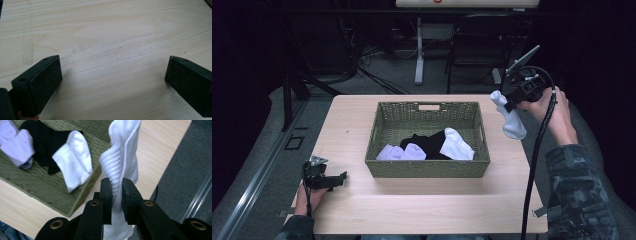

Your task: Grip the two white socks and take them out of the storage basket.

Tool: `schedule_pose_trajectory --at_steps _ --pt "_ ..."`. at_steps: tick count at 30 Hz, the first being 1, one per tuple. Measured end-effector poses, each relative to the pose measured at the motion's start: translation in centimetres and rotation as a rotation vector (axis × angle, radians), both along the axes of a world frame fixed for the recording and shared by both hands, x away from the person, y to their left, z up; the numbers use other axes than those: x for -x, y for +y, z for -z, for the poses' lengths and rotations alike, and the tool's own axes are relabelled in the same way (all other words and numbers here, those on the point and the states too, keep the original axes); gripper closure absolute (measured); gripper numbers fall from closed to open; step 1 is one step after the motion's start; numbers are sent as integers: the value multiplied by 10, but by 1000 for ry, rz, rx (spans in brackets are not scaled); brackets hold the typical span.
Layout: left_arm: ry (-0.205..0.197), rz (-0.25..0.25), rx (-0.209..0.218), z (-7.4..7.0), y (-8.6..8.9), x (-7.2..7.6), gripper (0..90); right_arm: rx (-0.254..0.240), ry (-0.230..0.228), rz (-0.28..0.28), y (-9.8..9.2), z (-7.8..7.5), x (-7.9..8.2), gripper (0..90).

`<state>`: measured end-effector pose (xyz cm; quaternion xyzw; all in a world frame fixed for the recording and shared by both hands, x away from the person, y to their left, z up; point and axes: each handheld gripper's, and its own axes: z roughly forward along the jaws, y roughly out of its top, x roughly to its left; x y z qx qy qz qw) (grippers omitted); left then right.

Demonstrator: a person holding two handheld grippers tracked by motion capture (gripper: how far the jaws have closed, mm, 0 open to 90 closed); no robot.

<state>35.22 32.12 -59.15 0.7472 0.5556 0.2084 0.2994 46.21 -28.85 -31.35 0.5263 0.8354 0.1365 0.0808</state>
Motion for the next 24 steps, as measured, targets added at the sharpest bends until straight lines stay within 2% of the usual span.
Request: schedule_pose_trajectory --at_steps 4,12,17,19,21,23,24 --pt "0 0 0 0 0 0 9 3 2 30 -14 13 0 800" --pt "1 2 -2 0 0 0 9 -5 34 84 -35 48 0 799" --pt "1 1 -2 0 0 0 9 -12 57 106 -42 75 2 797" --pt "1 0 -2 0 0 0 9 -9 80 100 -44 84 2 797" --pt "0 0 -2 0 0 0 9 -9 78 112 -44 95 3 797" --pt "1 0 -2 0 0 0 9 -10 101 108 -46 104 3 797" --pt "1 0 -2 0 0 0 9 -17 93 120 -45 111 4 797"
